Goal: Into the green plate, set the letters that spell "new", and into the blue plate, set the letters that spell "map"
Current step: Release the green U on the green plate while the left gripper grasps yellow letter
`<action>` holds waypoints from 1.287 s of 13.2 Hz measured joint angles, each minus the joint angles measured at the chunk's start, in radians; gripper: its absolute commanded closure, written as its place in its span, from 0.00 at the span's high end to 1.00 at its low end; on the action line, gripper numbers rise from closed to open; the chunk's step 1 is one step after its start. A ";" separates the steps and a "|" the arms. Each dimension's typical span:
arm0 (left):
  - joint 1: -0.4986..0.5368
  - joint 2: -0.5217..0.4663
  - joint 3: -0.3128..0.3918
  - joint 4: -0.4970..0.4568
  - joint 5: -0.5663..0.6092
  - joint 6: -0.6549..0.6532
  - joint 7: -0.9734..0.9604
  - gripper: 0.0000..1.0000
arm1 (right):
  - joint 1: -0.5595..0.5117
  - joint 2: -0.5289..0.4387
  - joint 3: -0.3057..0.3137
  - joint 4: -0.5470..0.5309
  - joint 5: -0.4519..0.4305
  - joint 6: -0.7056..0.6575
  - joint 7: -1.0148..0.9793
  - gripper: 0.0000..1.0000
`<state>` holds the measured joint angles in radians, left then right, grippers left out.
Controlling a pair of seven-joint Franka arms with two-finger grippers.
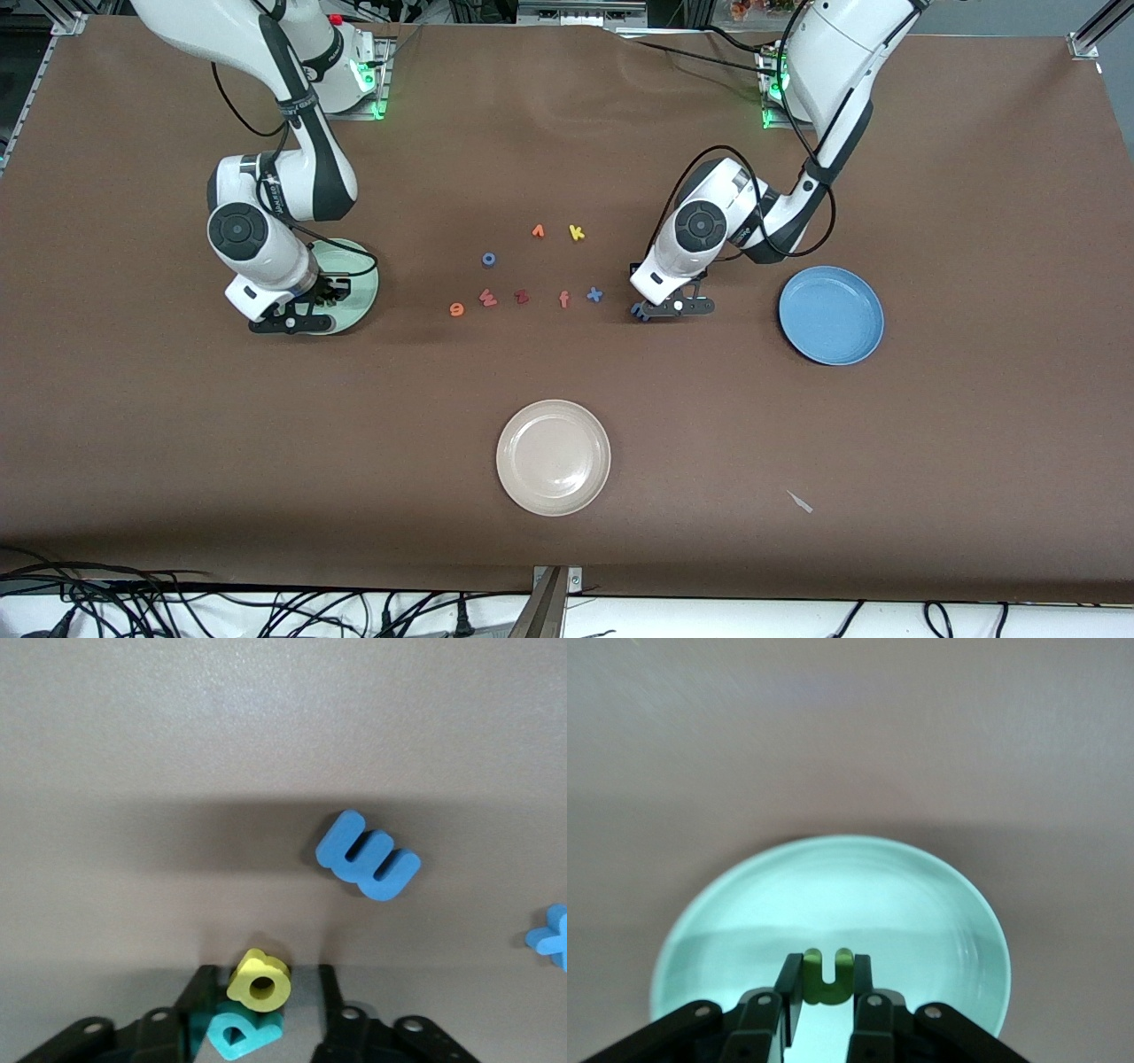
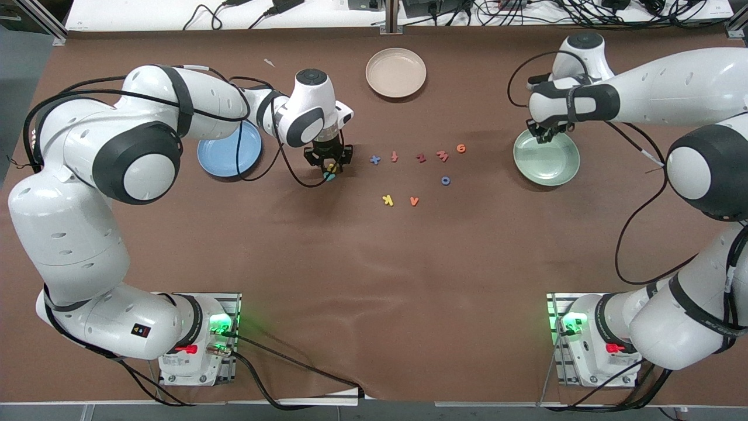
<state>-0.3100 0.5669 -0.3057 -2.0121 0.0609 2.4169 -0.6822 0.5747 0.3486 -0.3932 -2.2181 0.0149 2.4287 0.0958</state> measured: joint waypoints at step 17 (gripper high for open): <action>0.026 -0.066 0.009 0.027 0.000 -0.041 -0.001 0.15 | -0.023 0.007 -0.008 -0.019 0.000 0.040 -0.006 0.26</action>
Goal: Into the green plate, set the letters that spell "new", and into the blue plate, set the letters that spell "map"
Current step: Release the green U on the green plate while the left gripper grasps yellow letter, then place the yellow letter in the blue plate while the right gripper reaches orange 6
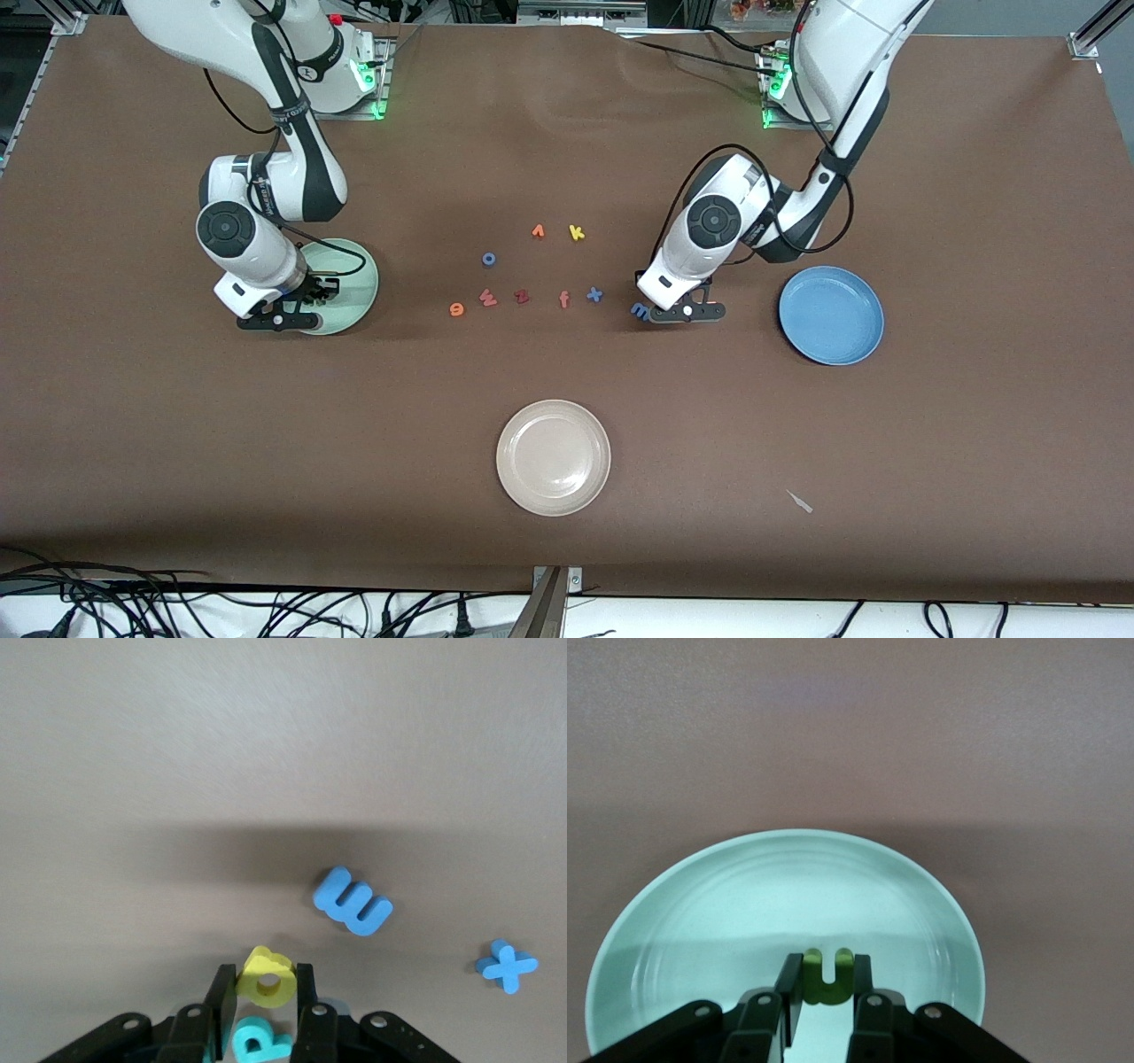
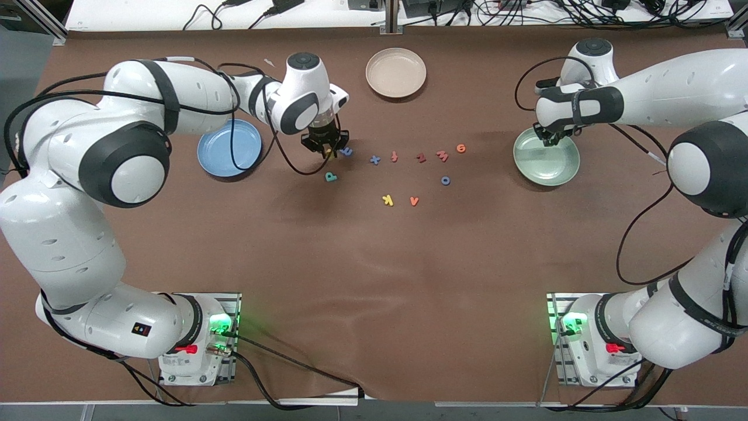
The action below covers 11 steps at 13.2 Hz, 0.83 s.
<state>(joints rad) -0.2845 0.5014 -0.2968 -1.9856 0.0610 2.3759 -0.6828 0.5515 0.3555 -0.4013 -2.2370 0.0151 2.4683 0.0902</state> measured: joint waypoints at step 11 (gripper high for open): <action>0.370 -0.133 0.011 0.042 0.004 -0.295 0.506 0.15 | -0.003 -0.002 0.000 0.008 0.000 0.009 0.000 0.98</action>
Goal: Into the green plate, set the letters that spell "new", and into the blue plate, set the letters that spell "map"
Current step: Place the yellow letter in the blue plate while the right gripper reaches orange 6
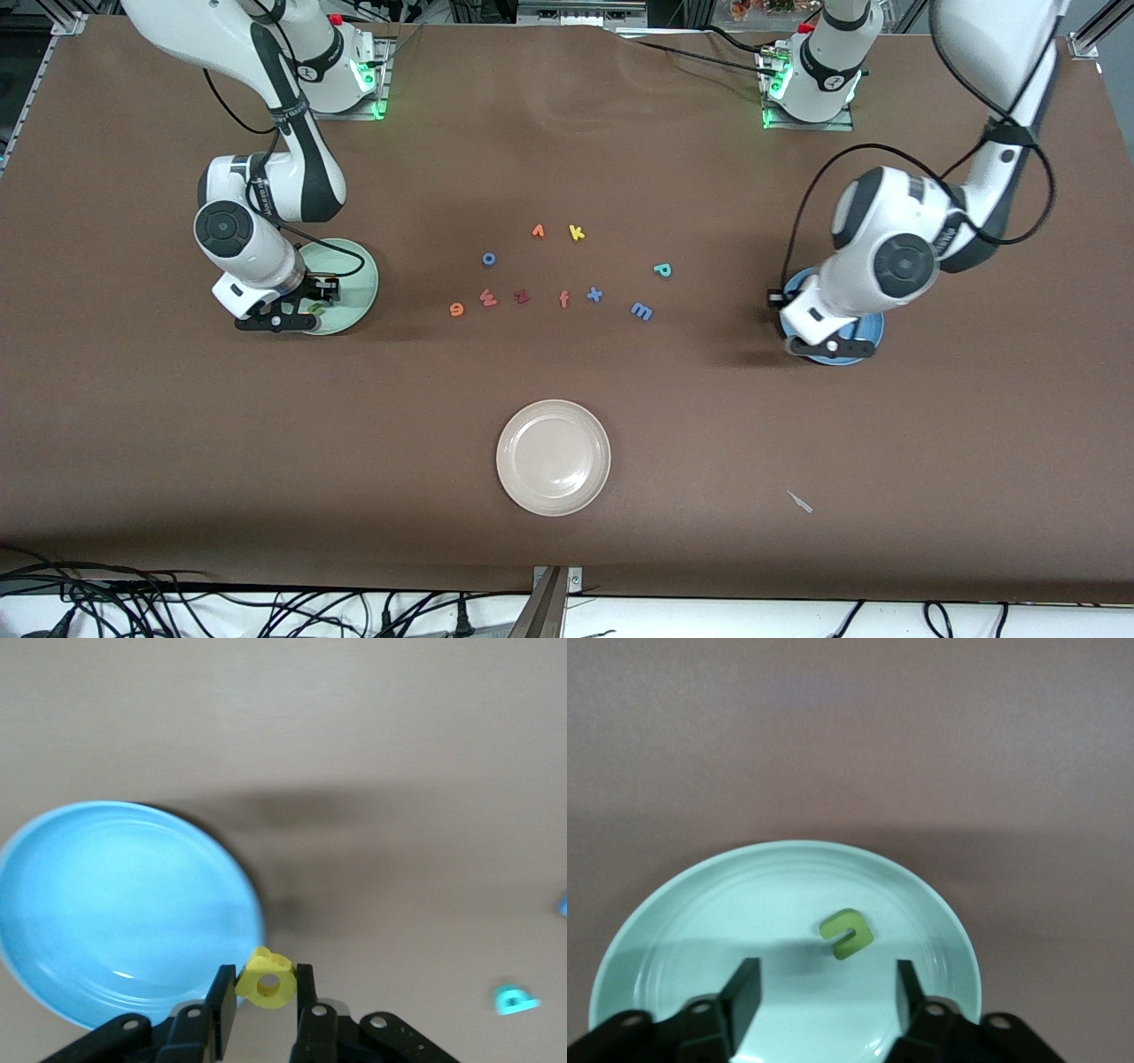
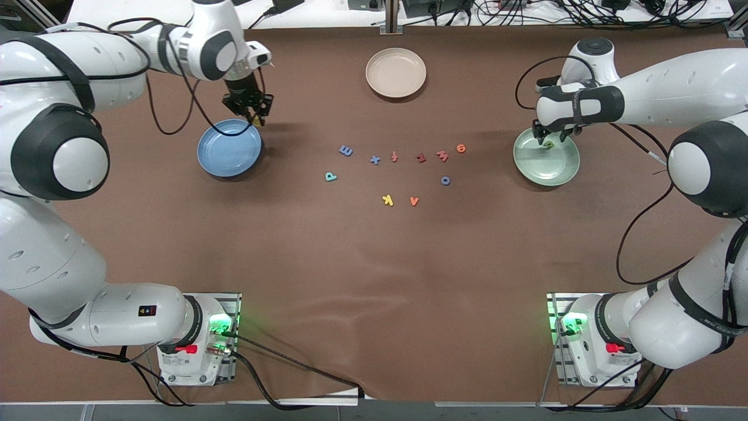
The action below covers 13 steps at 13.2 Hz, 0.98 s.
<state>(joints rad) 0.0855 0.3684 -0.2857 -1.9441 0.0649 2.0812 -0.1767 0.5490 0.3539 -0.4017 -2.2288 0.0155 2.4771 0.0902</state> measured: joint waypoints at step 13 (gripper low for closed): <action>0.184 0.138 0.002 -0.012 0.133 0.036 0.165 0.17 | 0.010 0.012 0.192 0.156 0.076 -0.108 0.465 0.92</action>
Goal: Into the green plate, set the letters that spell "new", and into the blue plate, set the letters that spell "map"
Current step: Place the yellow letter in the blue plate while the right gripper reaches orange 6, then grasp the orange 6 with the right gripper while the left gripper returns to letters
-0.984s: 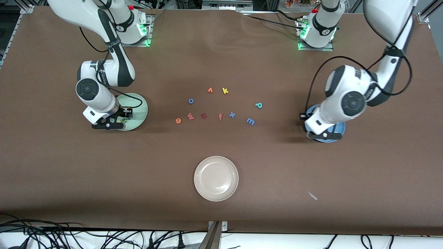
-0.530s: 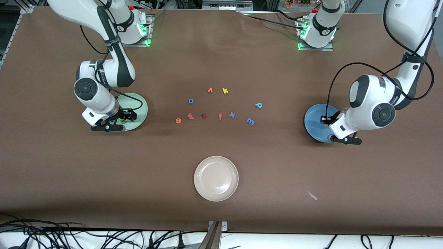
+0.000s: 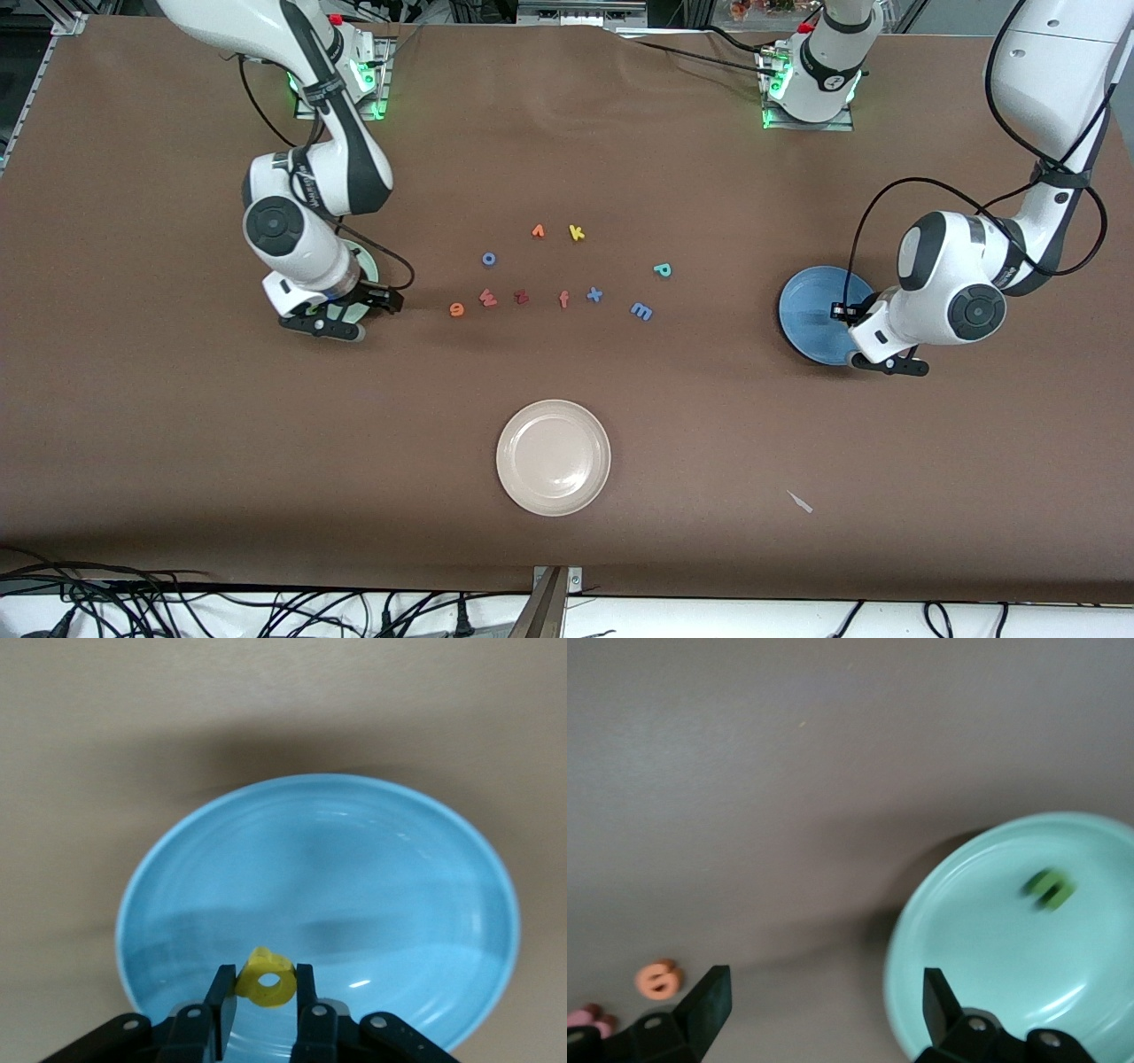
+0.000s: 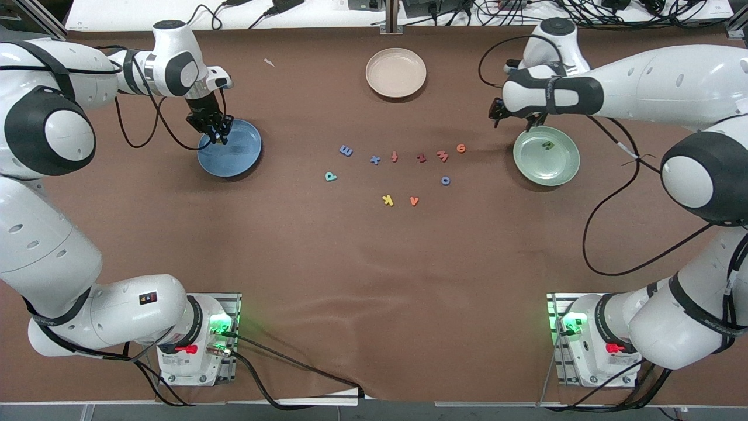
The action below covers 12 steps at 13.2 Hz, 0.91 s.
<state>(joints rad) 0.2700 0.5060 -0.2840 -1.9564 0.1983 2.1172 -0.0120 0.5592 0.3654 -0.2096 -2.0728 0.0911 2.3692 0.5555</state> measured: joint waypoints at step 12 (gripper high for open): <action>0.019 0.009 -0.051 0.085 0.025 -0.001 -0.007 0.99 | 0.087 0.171 0.079 0.055 0.005 0.213 0.532 0.78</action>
<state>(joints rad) 0.2892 0.5152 -0.3354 -1.8715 0.2232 2.1166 -0.0192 0.6464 0.5365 -0.1307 -2.0180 0.0962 2.5825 1.0878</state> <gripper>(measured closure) 0.004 0.181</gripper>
